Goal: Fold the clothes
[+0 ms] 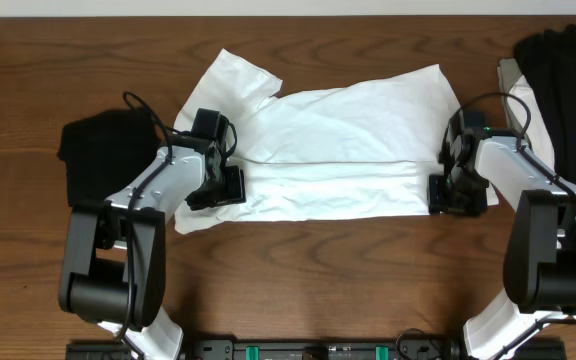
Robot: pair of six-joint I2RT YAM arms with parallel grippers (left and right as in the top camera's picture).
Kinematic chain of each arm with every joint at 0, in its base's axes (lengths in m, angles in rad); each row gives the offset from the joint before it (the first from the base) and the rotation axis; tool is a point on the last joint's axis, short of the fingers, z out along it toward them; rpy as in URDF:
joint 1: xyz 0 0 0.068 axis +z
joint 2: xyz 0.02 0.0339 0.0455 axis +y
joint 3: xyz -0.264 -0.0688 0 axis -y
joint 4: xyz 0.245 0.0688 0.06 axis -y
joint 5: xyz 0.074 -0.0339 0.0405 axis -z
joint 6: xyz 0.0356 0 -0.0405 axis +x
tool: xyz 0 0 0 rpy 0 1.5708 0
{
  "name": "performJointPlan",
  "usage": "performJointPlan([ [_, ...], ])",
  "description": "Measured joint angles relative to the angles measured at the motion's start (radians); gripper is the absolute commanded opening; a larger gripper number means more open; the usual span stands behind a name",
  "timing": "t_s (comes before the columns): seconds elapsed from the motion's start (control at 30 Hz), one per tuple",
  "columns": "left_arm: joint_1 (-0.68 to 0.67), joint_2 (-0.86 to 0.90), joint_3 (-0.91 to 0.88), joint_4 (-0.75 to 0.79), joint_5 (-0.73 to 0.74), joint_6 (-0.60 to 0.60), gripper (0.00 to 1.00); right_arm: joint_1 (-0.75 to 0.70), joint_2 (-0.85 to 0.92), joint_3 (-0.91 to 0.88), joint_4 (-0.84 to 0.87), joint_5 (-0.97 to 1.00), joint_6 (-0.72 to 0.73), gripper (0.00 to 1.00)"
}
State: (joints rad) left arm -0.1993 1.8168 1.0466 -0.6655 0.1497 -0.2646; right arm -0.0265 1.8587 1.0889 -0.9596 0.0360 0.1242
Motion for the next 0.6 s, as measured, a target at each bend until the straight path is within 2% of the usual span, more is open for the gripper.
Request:
performJointPlan([
  [0.17,0.0,0.01,0.001,-0.143,-0.004,0.002,0.65,-0.027,0.012,-0.006,-0.118,0.032,0.072,0.49],
  [0.3,0.0,0.02,-0.011,-0.234,0.005,0.002,0.65,-0.051,0.012,-0.022,-0.127,0.046,0.116,0.45],
  [0.43,0.001,0.021,-0.014,-0.233,0.009,0.002,0.65,-0.05,0.011,-0.028,-0.111,0.043,0.131,0.49],
  [0.6,0.001,0.016,-0.02,-0.221,0.009,0.001,0.66,-0.044,-0.02,-0.024,-0.063,-0.033,0.081,0.52],
])
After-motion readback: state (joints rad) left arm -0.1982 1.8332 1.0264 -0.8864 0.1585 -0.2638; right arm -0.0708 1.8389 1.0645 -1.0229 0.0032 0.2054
